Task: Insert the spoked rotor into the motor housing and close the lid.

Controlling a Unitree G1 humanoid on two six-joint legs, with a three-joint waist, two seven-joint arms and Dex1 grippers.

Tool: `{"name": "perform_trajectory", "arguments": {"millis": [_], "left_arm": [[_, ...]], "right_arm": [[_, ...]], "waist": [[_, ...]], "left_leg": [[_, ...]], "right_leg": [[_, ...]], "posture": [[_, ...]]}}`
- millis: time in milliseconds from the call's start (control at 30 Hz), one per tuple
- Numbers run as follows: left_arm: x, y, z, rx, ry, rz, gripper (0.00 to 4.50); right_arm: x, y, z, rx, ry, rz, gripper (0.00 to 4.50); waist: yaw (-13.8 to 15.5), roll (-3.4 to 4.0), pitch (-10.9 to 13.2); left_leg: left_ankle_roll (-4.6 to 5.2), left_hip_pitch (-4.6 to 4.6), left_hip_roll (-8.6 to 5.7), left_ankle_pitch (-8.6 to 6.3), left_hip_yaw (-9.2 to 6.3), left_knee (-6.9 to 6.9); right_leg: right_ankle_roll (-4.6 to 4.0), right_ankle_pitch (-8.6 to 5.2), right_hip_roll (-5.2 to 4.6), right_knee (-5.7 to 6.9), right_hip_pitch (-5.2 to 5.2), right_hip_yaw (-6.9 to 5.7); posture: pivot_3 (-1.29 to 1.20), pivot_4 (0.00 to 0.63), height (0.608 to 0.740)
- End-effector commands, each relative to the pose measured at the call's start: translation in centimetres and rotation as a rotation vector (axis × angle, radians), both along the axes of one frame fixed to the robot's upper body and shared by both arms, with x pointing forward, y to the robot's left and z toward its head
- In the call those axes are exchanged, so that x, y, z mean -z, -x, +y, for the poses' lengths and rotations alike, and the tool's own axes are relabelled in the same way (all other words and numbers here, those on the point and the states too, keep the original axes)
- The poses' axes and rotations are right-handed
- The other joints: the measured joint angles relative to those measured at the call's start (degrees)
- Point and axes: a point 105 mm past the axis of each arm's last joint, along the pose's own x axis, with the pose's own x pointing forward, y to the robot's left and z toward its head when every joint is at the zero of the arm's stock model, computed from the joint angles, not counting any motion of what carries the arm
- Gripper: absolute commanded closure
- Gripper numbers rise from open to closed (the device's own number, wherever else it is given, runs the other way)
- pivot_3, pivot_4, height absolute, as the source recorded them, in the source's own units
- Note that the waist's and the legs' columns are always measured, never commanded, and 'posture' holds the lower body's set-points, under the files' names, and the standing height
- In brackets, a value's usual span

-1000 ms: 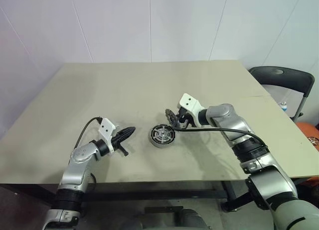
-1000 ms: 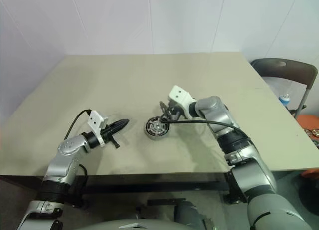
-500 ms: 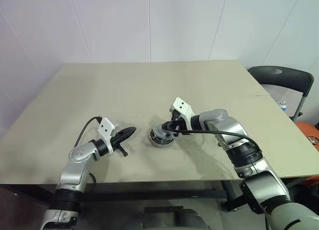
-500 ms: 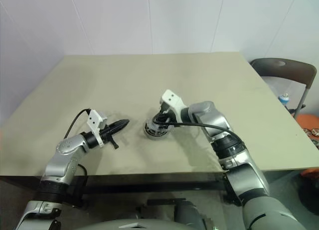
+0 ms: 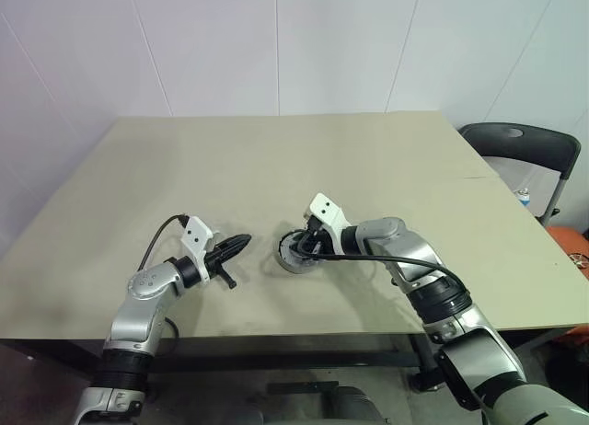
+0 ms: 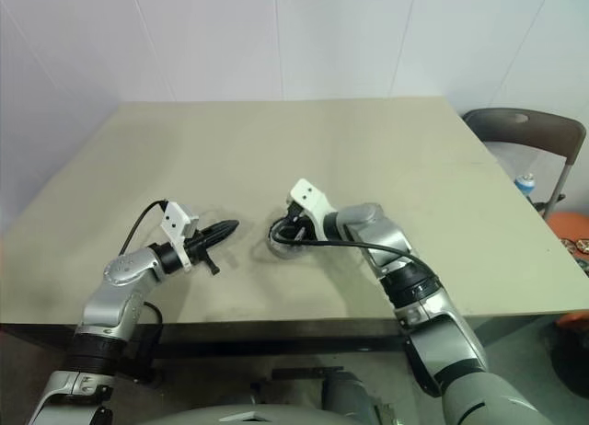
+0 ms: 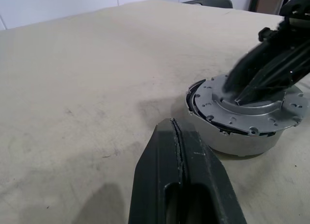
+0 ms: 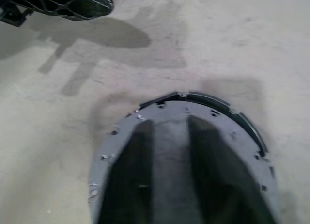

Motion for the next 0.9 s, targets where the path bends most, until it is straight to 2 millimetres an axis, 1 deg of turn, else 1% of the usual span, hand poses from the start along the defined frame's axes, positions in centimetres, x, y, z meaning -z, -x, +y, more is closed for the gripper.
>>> {"name": "perform_trajectory", "arguments": {"millis": [33,100,233,267,367,500,600,667,700,833,900], "left_arm": [[-1.5,-0.1,-0.3,0.016,-0.002,-0.058,4.5],[-1.4,0.0,-0.3,0.016,-0.002,-0.056,4.5],[-1.4,0.0,-0.2,0.015,-0.005,-0.055,4.5],[-1.3,0.0,-0.2,0.015,-0.006,-0.054,4.5],[-1.2,0.0,-0.3,0.016,-0.009,-0.052,4.5],[-1.1,-0.1,-0.5,0.019,-0.01,-0.051,4.5],[-1.1,-0.1,-0.5,0.02,-0.011,-0.052,4.5],[-1.1,-0.1,-0.5,0.02,-0.012,-0.052,4.5],[-1.1,-0.1,-0.5,0.02,-0.013,-0.052,4.5],[-1.0,-0.1,-0.5,0.02,-0.016,-0.05,4.5],[-0.9,-0.1,-0.6,0.021,-0.018,-0.048,4.5]], "right_arm": [[1.2,-0.2,-0.9,0.031,0.035,0.014,2.2],[1.5,-0.1,-1.0,0.031,0.04,0.031,1.51],[2.4,0.8,-1.4,0.002,0.057,0.089,0.13],[2.5,1.0,-1.5,-0.005,0.058,0.101,0.01],[2.7,1.1,-1.6,-0.005,0.055,0.117,0.01],[2.6,0.6,-1.5,0.027,0.046,0.099,0.01],[2.5,0.3,-1.2,0.046,0.033,0.082,0.55],[2.4,0.2,-1.1,0.047,0.036,0.072,1.23],[2.4,0.1,-1.1,0.05,0.038,0.067,1.43],[2.4,-0.2,-0.9,0.064,0.027,0.065,1.43],[1.4,-0.1,-0.1,0.067,-0.073,0.107,1.43]], "waist": [[0.0,-0.01,0.0],[0.0,0.0,0.0],[0.0,0.01,0.0],[0.0,0.02,0.0],[0.1,0.0,0.0],[0.1,0.0,0.0],[0.0,0.0,0.0],[0.0,0.0,0.0],[0.0,0.0,0.0],[-0.1,0.0,0.0],[-0.1,0.0,0.0]], "left_leg": [[0.0,0.0,0.0,0.0,0.0,0.0],[0.0,0.0,0.0,0.0,0.0,0.0],[0.0,0.03,0.0,0.0,-0.01,0.0],[0.0,0.02,0.0,0.0,0.0,0.0],[0.01,0.11,0.0,-0.01,-0.01,0.0],[0.02,0.2,0.0,-0.01,-0.01,0.01],[0.01,0.23,0.0,-0.01,-0.01,0.01],[0.01,0.23,0.0,-0.01,-0.01,0.01],[0.01,0.23,0.0,-0.01,-0.02,0.0],[0.01,0.25,0.0,0.0,-0.01,0.01],[0.01,0.28,0.01,0.0,-0.01,0.01]], "right_leg": [[0.0,0.0,0.0,0.0,0.0,0.0],[0.0,0.0,0.0,0.0,0.01,0.0],[0.0,0.0,0.01,0.0,0.03,0.0],[0.0,0.0,0.0,0.0,0.03,0.0],[-0.01,-0.01,0.0,-0.01,0.14,0.0],[0.0,-0.01,0.01,0.0,0.24,-0.01],[0.0,-0.01,0.01,0.01,0.26,0.0],[-0.01,-0.01,0.01,0.02,0.26,0.0],[0.0,-0.01,0.02,0.02,0.26,0.0],[-0.01,-0.01,0.02,0.03,0.26,0.0],[-0.01,-0.01,0.03,0.05,0.29,0.0]], "posture": [[0.0,0.0,0.74],[0.0,0.0,0.74],[0.0,0.0,0.74],[0.0,0.0,0.74],[0.0,0.0,0.74],[0.0,0.0,0.74],[0.0,0.0,0.74],[0.0,0.0,0.74],[0.0,0.0,0.74],[0.0,0.0,0.74],[0.0,0.0,0.74]]}}
